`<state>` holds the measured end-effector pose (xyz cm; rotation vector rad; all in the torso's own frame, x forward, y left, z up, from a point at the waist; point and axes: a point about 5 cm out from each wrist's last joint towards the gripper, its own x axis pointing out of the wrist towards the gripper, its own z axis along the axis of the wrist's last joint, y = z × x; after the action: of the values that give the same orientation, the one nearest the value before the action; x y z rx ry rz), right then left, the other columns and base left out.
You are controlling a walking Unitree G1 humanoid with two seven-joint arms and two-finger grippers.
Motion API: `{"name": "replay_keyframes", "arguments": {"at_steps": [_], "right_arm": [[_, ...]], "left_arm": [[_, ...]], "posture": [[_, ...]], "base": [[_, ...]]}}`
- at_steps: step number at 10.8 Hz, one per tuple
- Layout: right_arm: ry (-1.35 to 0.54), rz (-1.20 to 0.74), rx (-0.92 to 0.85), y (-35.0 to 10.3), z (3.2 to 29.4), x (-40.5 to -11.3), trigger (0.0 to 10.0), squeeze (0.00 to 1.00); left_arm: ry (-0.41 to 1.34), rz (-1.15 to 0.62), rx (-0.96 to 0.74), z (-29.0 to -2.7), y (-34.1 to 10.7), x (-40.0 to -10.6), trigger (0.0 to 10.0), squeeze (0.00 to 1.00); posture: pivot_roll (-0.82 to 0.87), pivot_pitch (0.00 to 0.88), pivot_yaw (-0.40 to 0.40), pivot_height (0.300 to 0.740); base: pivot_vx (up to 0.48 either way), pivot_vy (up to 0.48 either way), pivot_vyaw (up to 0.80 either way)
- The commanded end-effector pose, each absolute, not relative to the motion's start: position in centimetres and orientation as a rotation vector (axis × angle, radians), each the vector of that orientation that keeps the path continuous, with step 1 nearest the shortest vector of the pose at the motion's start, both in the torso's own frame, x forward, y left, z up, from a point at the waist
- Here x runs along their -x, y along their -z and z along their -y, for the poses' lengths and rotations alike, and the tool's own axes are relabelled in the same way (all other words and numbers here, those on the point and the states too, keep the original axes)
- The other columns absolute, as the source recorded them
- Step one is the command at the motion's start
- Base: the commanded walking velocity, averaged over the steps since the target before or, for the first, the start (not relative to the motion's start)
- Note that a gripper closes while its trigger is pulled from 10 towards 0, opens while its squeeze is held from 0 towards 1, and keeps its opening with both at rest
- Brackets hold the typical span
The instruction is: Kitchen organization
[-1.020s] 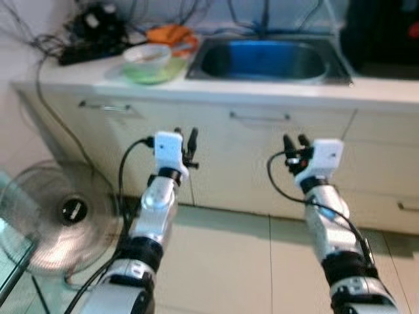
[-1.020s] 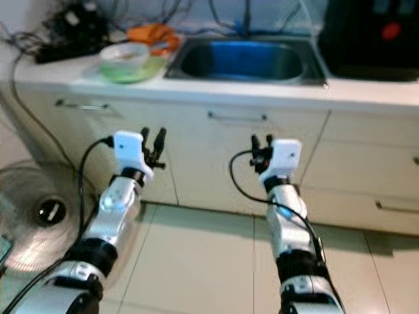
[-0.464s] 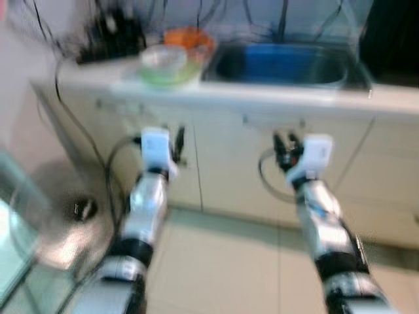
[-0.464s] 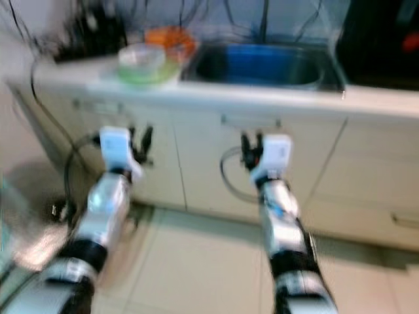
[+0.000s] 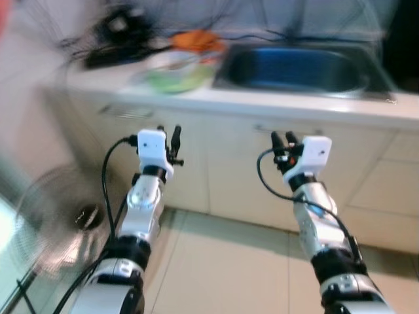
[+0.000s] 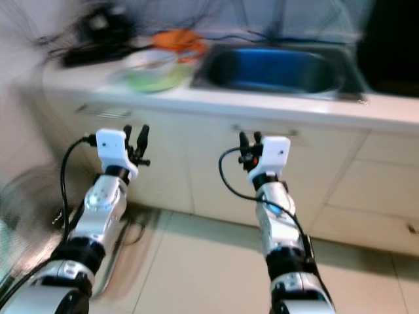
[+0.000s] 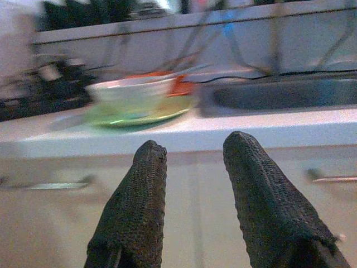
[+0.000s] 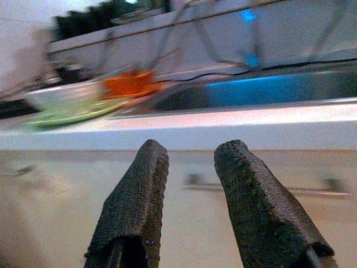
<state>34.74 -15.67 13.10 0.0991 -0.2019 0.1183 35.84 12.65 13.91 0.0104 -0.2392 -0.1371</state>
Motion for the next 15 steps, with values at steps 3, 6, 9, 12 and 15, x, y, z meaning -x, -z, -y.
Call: {"name": "replay_keyframes", "arguments": {"at_steps": [3,6,9,12,15], "right_arm": [[-0.084,0.255,-0.094,-14.3,16.5,-34.9,10.0,0.0],[-0.088,0.35,-0.088,-17.0,16.5,-35.3,10.0,0.0],[-0.097,0.372,-0.088,-17.7,16.2,-35.3,10.0,0.0],[-0.104,0.375,-0.091,-17.9,16.0,-35.2,10.0,0.0],[-0.107,0.367,-0.087,-17.7,15.8,-35.1,10.0,0.0]], "left_arm": [[0.17,0.27,-0.012,-11.7,-14.8,-35.9,10.0,0.0],[0.202,0.362,-0.038,-11.1,-17.2,-36.2,10.0,0.0],[0.207,0.395,-0.046,-11.0,-18.1,-36.2,10.0,0.0],[0.211,0.394,-0.05,-10.9,-18.2,-36.2,10.0,0.0],[0.221,0.389,-0.051,-10.8,-18.1,-36.1,10.0,0.0]], "posture": [[0.01,0.015,0.075,0.74],[0.01,0.013,0.074,0.74],[0.02,0.013,0.074,0.74],[0.01,0.006,0.079,0.74],[0.01,0.0,0.085,0.74]], "base": [[0.389,0.0,0.0],[0.386,0.0,0.0],[0.387,0.0,0.0],[0.385,0.0,0.0],[0.387,0.0,0.0]]}}
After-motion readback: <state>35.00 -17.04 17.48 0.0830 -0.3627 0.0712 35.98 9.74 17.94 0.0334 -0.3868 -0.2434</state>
